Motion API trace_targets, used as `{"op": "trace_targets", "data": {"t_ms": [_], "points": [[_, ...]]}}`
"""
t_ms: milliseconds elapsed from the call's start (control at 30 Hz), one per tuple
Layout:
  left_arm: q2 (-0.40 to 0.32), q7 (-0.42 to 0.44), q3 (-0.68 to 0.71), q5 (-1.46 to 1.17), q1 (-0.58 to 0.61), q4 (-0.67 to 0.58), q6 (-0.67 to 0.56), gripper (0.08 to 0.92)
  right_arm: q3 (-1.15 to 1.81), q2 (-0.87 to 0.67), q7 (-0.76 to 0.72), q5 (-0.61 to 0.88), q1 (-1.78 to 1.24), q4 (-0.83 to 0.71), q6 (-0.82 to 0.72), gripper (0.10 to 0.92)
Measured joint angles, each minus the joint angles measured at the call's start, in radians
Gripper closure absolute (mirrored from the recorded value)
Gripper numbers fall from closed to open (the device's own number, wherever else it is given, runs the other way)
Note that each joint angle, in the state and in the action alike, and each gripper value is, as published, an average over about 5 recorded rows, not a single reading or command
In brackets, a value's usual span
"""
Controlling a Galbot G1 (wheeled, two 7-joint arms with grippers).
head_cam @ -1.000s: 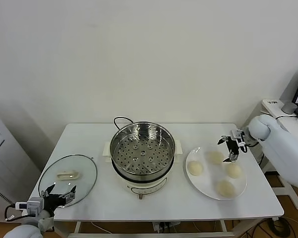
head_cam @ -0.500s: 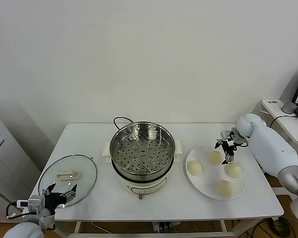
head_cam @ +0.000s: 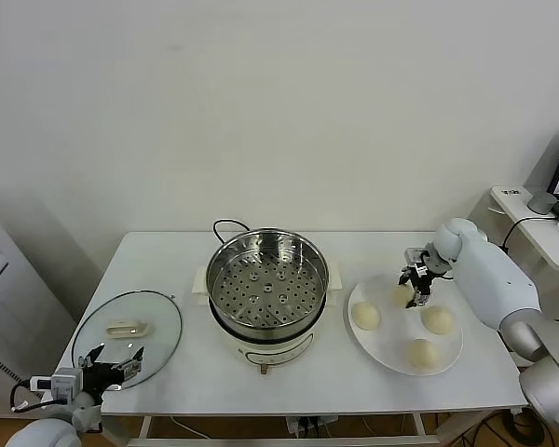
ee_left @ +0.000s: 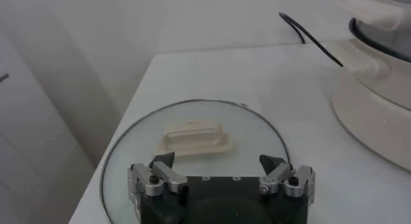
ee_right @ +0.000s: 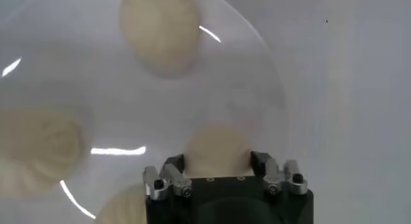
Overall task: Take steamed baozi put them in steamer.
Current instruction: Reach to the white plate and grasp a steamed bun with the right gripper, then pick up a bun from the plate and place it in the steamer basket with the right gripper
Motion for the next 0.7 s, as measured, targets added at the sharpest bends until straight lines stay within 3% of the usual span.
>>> {"op": "trace_targets", "data": {"t_ms": [267,700], "points": [[-0.006,-0.001,-0.008,0.000,0.011,-0.011,0.001,0.177,-0.062,-0.039,-0.023,0.072,0.036,0.065,-0.026,0.508],[0.000,-0.002,-0.011,-0.001,0.027,-0.023,0.002,0.177,-0.317,-0.074,-0.073,0.352,0.298,0.275,0.036,0.499]]}}
